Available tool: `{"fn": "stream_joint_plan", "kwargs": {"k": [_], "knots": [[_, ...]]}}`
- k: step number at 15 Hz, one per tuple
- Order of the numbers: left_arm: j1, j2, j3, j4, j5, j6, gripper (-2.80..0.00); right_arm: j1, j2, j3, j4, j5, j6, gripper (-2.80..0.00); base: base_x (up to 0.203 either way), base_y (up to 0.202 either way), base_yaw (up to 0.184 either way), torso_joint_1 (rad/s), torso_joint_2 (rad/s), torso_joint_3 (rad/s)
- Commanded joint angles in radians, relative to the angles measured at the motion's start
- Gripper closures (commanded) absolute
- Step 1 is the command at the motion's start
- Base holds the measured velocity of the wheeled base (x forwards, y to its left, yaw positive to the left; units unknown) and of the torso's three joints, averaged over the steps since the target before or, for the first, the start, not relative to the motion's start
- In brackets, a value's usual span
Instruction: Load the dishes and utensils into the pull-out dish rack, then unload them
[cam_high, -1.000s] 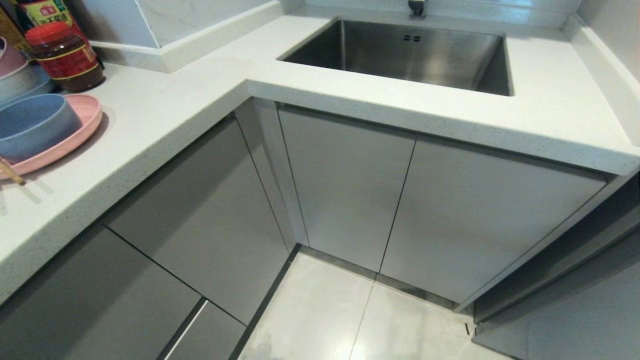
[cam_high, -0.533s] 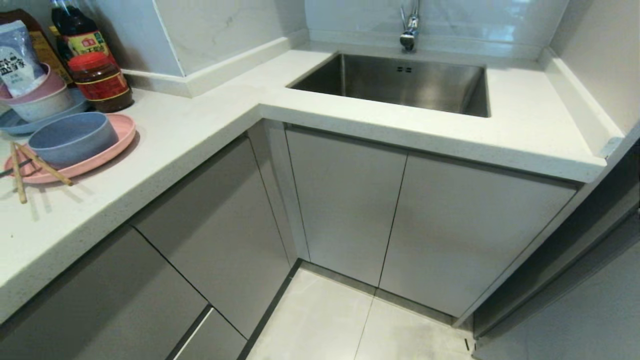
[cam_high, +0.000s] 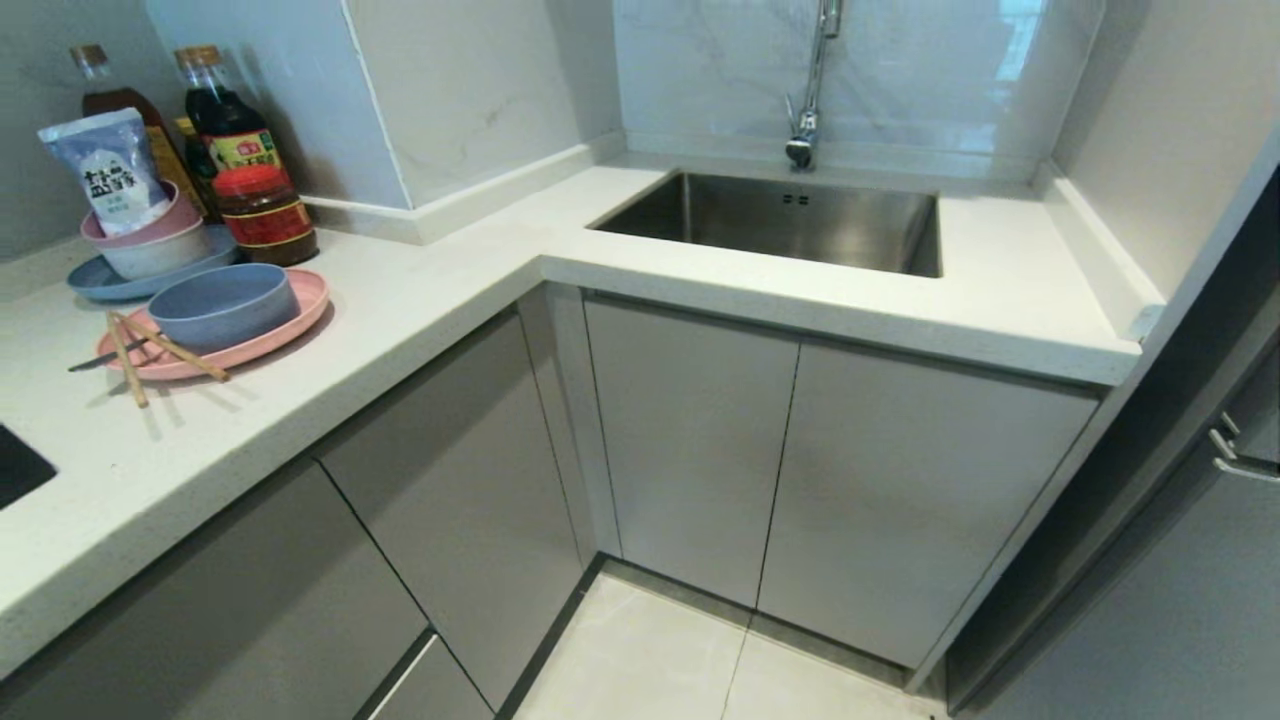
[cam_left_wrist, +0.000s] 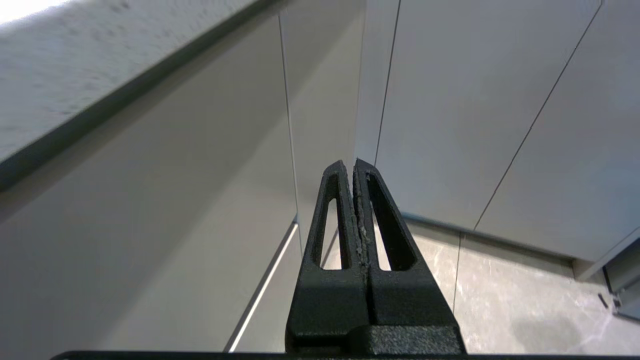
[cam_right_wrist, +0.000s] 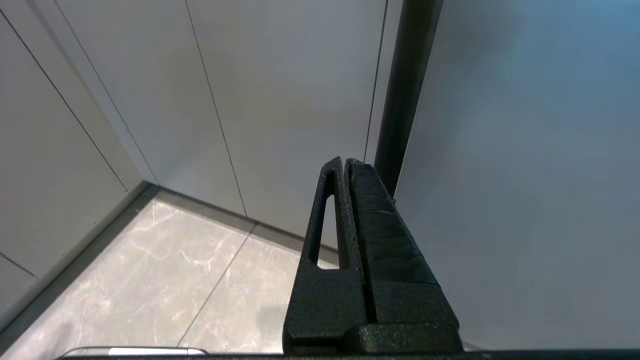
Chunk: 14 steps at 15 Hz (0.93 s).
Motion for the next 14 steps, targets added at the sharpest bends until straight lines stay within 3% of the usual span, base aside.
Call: {"fn": "stream_joint_plan", "kwargs": {"k": [1,14], "knots": [[0.000,0.000,0.001,0.000,0.000,0.001,0.00,0.000,0.000,0.000,0.000,0.000,0.000,0.00,0.000,0.000,0.000,-0.002,0.00,0.212],[0.000,0.001,0.001,-0.002,0.000,-0.001,0.00,0.000,0.000,0.000,0.000,0.000,0.000,0.00,0.000,0.000,0.000,0.003,0.00,0.202]]}}
